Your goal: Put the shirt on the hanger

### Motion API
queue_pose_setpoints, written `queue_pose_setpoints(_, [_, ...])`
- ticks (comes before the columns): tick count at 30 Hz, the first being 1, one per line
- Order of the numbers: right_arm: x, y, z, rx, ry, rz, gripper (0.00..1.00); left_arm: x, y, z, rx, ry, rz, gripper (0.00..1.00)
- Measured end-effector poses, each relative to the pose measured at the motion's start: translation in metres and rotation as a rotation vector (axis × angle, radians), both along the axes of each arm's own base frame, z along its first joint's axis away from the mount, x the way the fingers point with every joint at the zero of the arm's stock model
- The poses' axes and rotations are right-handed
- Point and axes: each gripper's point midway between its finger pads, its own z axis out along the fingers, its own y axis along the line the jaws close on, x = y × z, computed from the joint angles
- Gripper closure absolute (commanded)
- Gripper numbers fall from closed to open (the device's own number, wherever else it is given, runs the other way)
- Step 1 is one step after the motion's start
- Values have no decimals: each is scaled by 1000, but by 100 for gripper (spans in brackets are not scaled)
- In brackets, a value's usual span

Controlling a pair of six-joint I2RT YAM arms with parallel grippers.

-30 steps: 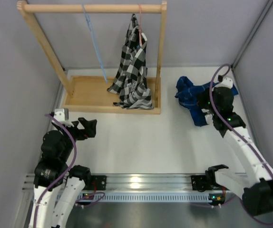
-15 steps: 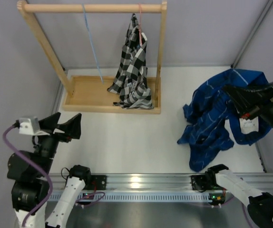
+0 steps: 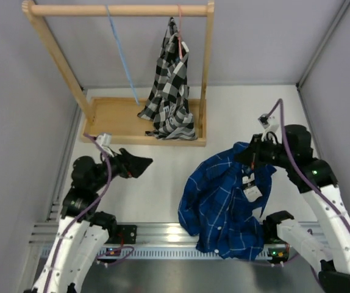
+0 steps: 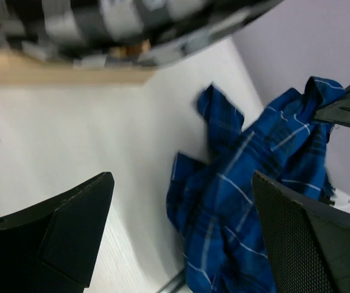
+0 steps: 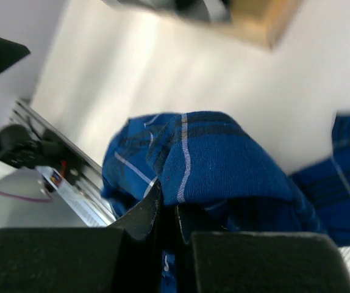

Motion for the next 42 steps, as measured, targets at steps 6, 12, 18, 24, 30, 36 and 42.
queue_pose_setpoints(6, [-1,-3,-99,-68,197,-13,100,-9,-37,-105,-34,269,-105,2])
queue_pose_setpoints(12, [14,1,-78,-39,75,-9,100,-44,-119,-144,139,274,-295,2])
queue_pose_setpoints(18, [17,0,-74,-51,46,-14,100,-29,-139,-219,291,394,-243,72])
queue_pose_setpoints(24, [21,2,-65,-38,16,-7,100,-12,-121,-212,323,348,-103,100])
queue_pose_setpoints(30, [26,20,-54,56,-14,43,100,24,-45,-76,268,152,292,100])
queue_pose_setpoints(36, [5,67,-28,160,-46,212,100,20,-6,85,240,-22,369,100])
queue_pose_setpoints(42, [-2,98,-18,147,-84,254,99,31,2,59,473,48,428,100])
